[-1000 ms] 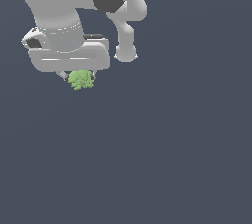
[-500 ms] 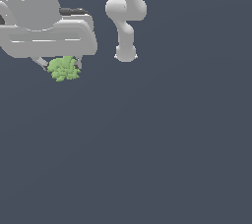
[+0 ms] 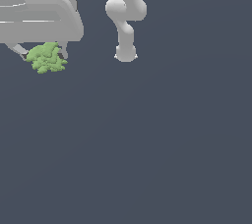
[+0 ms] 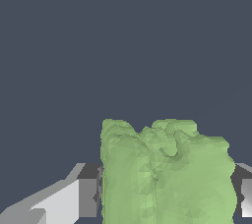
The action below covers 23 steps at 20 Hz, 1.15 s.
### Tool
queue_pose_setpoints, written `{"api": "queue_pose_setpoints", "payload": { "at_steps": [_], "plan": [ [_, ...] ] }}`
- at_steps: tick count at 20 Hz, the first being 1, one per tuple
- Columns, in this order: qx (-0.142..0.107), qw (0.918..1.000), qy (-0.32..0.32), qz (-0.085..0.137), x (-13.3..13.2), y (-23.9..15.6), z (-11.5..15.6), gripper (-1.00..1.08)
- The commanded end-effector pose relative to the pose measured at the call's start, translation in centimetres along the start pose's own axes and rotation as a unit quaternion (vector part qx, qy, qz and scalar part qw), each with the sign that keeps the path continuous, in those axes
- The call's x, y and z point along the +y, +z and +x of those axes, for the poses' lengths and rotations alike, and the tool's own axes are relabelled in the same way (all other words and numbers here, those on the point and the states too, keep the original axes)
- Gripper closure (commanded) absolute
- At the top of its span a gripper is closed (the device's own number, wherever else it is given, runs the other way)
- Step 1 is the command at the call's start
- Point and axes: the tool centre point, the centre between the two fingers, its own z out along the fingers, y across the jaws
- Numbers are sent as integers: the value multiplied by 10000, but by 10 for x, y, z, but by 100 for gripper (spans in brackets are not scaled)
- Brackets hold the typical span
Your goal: Pick up the object and move it to a goal position.
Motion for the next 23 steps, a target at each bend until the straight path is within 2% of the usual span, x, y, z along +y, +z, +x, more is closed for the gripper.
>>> {"api": "queue_pose_setpoints", "payload": {
  "at_steps": [1, 11, 23],
  "plan": [
    [-2, 10000, -3, 0, 4, -9, 3, 108],
    [-2, 10000, -3, 0, 14, -32, 13, 108],
    [-2, 10000, 0, 1, 18, -38, 16, 108]
  ]
}}
